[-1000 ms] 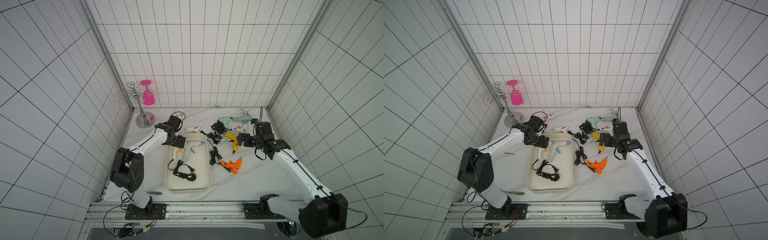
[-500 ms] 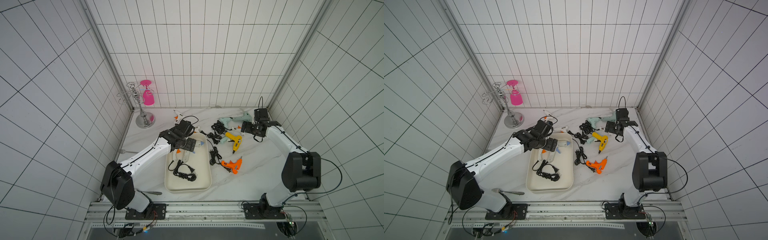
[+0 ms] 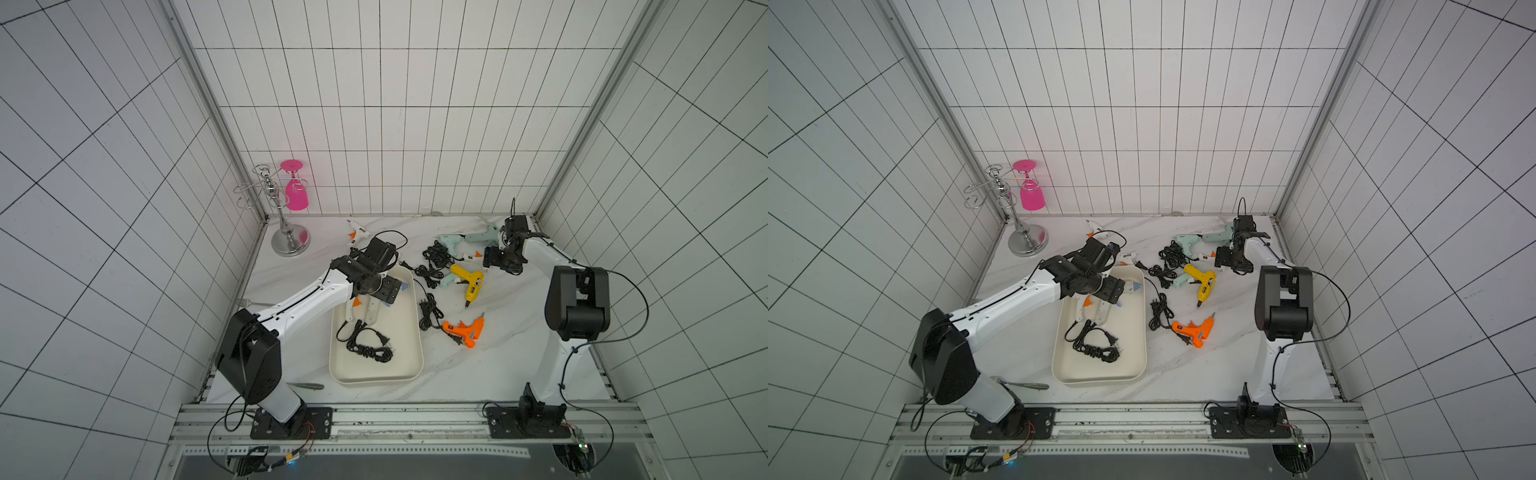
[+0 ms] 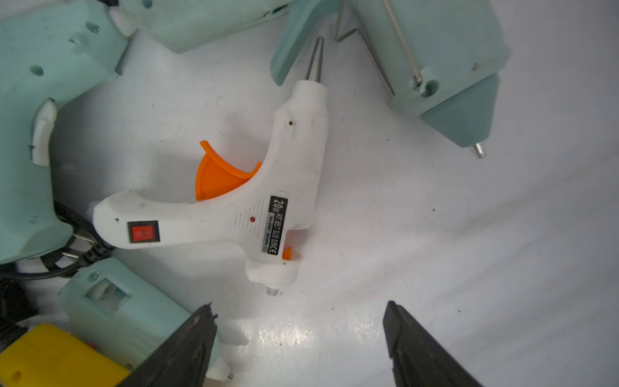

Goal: Put the hot melt glue gun into the storage box
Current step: Pick up the hot melt adhesive gun from the center of the board.

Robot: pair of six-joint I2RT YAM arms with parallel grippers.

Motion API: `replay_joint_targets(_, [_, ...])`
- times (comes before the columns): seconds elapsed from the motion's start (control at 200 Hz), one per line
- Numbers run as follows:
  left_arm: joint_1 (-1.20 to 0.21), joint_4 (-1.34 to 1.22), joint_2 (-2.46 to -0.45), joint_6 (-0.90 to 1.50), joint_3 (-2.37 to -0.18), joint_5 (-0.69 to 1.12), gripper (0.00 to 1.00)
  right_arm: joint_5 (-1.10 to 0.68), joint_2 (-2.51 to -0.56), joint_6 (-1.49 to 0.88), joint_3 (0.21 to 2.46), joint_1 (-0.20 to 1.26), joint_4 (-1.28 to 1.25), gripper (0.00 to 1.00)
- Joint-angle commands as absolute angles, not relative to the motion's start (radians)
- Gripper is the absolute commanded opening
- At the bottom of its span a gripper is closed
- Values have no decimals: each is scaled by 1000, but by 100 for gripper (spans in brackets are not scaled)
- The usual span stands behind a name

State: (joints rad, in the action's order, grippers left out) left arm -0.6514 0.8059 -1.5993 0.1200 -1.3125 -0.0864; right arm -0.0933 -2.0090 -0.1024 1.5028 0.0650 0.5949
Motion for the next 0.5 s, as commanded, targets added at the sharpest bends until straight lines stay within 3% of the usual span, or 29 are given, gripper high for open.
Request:
replay_joint_targets(0.0, [-647,809,-1632,54,-1362,-110,91,-137,-2094,-54,1586,64,651,80])
replay_joint_targets(0.25, [-643,846,-1676,11,-1423,-153,91,-39,-2214,-10,1701,64,717,69])
replay_joint_targets(0.495, [-631,851,-1684,-5,-1456,-169,91,-84,-2238,37,1708,76,712,41])
